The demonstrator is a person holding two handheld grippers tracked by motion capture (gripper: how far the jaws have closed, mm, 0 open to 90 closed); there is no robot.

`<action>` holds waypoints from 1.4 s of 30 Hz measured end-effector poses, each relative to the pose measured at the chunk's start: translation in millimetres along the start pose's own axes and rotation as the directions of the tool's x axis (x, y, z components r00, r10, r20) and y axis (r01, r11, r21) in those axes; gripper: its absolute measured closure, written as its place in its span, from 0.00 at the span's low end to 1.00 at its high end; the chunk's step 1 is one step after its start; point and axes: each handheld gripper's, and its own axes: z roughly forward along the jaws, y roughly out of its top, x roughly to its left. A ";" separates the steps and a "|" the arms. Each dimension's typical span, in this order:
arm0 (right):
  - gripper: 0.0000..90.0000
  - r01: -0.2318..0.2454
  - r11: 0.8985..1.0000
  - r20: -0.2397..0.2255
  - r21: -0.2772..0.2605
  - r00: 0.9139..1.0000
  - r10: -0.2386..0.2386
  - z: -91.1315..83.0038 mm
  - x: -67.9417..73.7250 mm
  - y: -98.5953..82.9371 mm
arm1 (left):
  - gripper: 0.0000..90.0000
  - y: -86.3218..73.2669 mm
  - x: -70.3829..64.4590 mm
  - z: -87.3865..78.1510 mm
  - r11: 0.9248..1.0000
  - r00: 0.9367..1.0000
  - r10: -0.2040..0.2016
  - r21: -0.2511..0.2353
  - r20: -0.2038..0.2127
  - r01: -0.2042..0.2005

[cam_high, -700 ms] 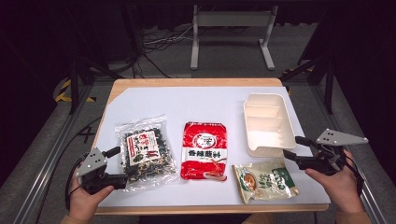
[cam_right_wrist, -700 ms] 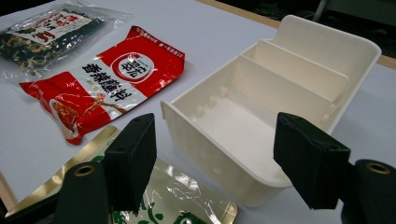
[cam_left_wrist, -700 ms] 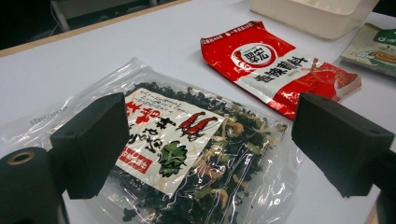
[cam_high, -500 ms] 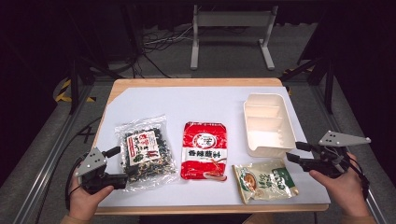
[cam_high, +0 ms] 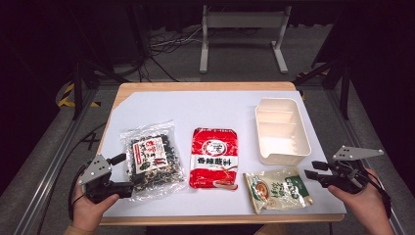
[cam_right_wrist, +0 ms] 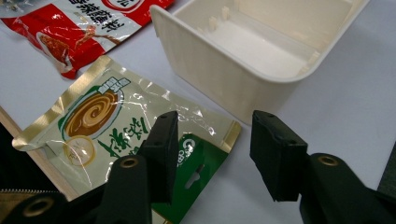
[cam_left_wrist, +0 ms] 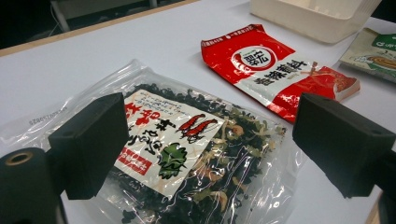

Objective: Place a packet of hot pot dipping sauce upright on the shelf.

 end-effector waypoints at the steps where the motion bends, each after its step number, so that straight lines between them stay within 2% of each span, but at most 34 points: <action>1: 0.56 -0.012 1.000 -0.008 0.001 1.000 0.012 1.1 -0.3 -1.9 | 0.12 0.0 0.4 0.0 1.000 1.000 0.001 -0.001 -0.002 -0.001; 5: 0.51 -0.022 1.000 -0.023 0.008 0.999 0.022 4.1 -0.6 -6.6 | 0.12 -0.1 1.0 0.2 1.000 1.000 0.001 0.001 -0.011 -0.001; 7: 0.45 -0.051 0.998 -0.052 0.034 0.997 0.053 8.7 -2.2 -10.2 | 0.12 -0.1 1.0 0.6 1.000 1.000 -0.001 0.005 -0.012 0.001; 9: 0.46 -0.071 0.996 -0.076 0.054 0.994 0.075 13.4 -4.3 -14.5 | 0.12 0.0 0.9 0.6 1.000 1.000 0.001 0.006 -0.013 -0.001; 14: 0.44 -0.107 0.992 -0.089 0.074 0.990 0.114 21.1 -5.7 -22.8 | 0.12 -0.5 1.3 0.5 1.000 1.000 -0.008 0.007 -0.013 0.008; 18: 0.42 -0.140 0.984 -0.097 0.109 0.984 0.151 28.8 -4.6 -28.6 | 0.12 -0.5 1.3 0.5 1.000 1.000 -0.005 0.004 -0.018 0.005; 24: 0.34 -0.174 0.974 -0.119 0.144 0.974 0.192 37.1 -2.4 -35.3 | 0.12 -0.7 1.9 0.2 1.000 0.999 -0.011 0.016 -0.033 0.011; 31: 0.34 -0.190 0.967 -0.133 0.171 0.968 0.214 42.1 -0.7 -40.1 | 0.12 -1.2 3.5 0.5 1.000 0.999 -0.016 0.020 -0.043 0.017; 35: 0.36 -0.208 0.960 -0.151 0.187 0.960 0.237 45.4 -0.3 -41.3 | 0.12 -1.4 4.0 0.7 0.999 0.999 -0.021 0.025 -0.049 0.022; 42: 0.42 -0.216 0.961 -0.204 0.174 0.947 0.250 47.6 0.6 -40.4 | 0.12 -1.8 4.1 0.7 0.999 0.998 -0.035 0.021 -0.050 0.036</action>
